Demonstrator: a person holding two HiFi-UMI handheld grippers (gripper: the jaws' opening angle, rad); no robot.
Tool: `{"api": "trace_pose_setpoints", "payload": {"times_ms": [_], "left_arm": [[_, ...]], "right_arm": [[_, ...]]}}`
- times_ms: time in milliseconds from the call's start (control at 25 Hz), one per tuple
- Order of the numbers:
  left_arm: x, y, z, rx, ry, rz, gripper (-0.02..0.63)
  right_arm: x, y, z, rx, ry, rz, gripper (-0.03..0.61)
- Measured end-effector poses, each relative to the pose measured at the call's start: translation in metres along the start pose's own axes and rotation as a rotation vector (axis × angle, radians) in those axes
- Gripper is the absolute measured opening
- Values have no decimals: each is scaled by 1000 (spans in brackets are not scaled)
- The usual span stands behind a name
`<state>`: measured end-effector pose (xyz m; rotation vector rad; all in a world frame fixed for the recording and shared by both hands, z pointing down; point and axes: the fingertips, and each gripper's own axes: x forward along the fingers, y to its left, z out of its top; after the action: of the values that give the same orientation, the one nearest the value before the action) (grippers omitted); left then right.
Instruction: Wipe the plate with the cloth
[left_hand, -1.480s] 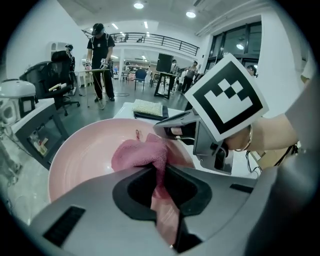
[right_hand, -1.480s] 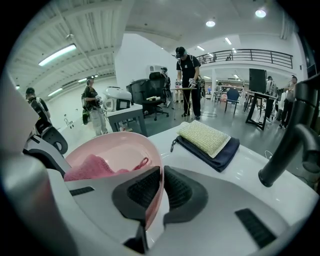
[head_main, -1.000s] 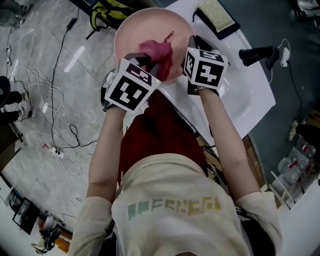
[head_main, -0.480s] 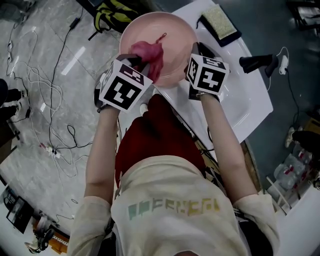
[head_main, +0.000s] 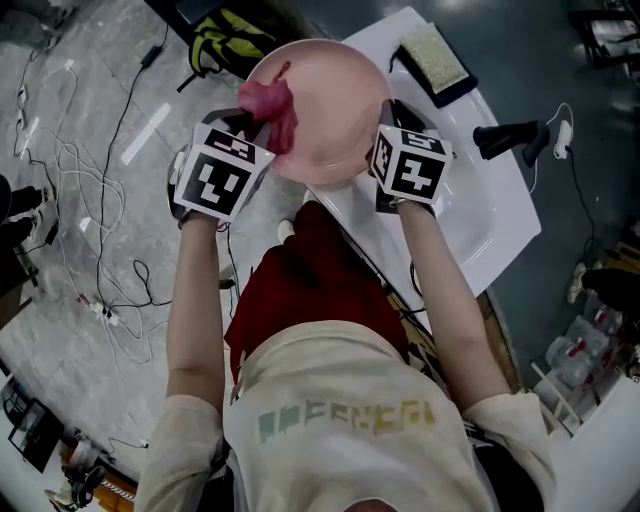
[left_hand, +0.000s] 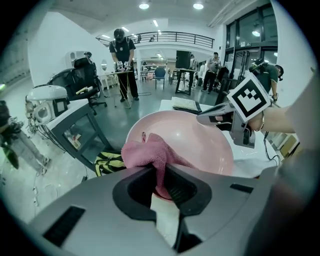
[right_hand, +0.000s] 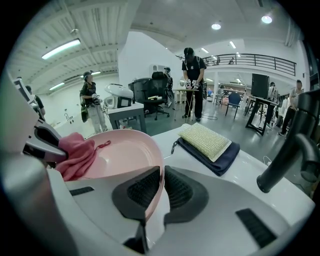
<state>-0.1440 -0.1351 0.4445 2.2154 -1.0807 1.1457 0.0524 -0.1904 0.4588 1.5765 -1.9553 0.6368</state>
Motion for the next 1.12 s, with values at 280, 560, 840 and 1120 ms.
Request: {"api": "trace_pose_setpoints", "payload": {"times_ms": [280, 560, 840, 1120], "left_arm": [[-6, 18, 16, -11, -59, 87, 60], [-9, 28, 30, -36, -148, 134, 61], [-18, 35, 52, -67, -290, 174, 61], [-18, 38, 58, -84, -320, 196, 61]], "right_arm": [[-1, 0, 2, -6, -10, 22, 41], [1, 1, 5, -5, -35, 49, 41], [1, 1, 4, 6, -53, 87, 41], [2, 0, 6, 4, -63, 120, 41]]}}
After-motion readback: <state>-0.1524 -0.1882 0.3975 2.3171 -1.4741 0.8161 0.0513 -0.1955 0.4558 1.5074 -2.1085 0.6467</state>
